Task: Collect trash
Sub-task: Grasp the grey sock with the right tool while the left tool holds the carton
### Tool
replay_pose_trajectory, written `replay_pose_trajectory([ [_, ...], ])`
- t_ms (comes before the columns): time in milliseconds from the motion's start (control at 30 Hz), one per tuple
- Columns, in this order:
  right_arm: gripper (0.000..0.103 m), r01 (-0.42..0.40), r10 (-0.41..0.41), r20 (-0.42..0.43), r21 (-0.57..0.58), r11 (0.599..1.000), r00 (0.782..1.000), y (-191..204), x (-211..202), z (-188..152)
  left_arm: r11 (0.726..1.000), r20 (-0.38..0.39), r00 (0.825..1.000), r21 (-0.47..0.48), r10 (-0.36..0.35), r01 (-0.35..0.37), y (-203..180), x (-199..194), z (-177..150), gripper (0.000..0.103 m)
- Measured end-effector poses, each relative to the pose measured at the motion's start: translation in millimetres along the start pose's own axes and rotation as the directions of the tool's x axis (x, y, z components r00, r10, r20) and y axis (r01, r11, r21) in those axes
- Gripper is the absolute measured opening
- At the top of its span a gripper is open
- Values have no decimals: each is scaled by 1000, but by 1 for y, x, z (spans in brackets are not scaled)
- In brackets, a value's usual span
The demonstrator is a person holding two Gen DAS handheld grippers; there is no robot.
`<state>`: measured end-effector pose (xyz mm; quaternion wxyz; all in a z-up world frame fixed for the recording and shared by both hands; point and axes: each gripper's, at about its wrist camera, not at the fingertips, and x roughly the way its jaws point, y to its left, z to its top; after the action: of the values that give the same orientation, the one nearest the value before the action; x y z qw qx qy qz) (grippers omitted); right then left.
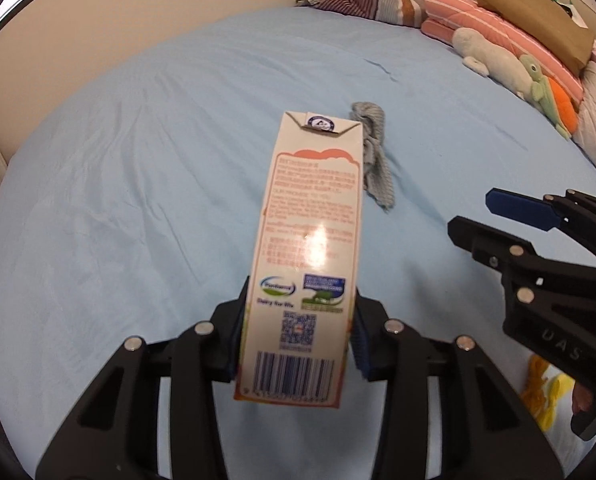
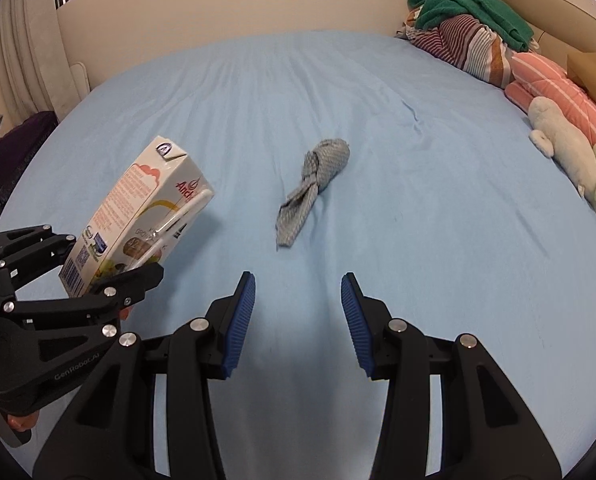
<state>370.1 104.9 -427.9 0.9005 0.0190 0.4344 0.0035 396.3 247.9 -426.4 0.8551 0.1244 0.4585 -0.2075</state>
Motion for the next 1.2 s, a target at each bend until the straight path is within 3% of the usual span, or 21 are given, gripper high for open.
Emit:
replay_pose_trajectory([
  [333,43,19,-19,22,-24,1000,1000,8,69,45,997,22,998,-57,56,-55,21,27,29,42],
  [400,36,13,-13,18,-20,1000,1000,8,77,49,996,17,998,-72,62,-60,24,33,32,42],
  [467,14,11,-11,-2,-25,1000,1000,9,88,52,994,13,997,-77,74,-72,27,39,34,42],
  [500,9,14,-14,-14,-27,1000,1000,10,93,52,994,11,997,-82,78,-77,28,41,34,42],
  [600,3,12,-13,-37,-35,999,999,11,101,50,991,4,996,-101,88,-87,32,44,34,42],
  [933,2,-14,13,-16,-49,999,1000,12,62,31,990,-17,995,-95,98,-100,19,25,24,42],
  [1200,2,-42,42,-10,-55,998,999,13,-11,8,990,-63,992,-78,109,-114,0,-19,0,42],
])
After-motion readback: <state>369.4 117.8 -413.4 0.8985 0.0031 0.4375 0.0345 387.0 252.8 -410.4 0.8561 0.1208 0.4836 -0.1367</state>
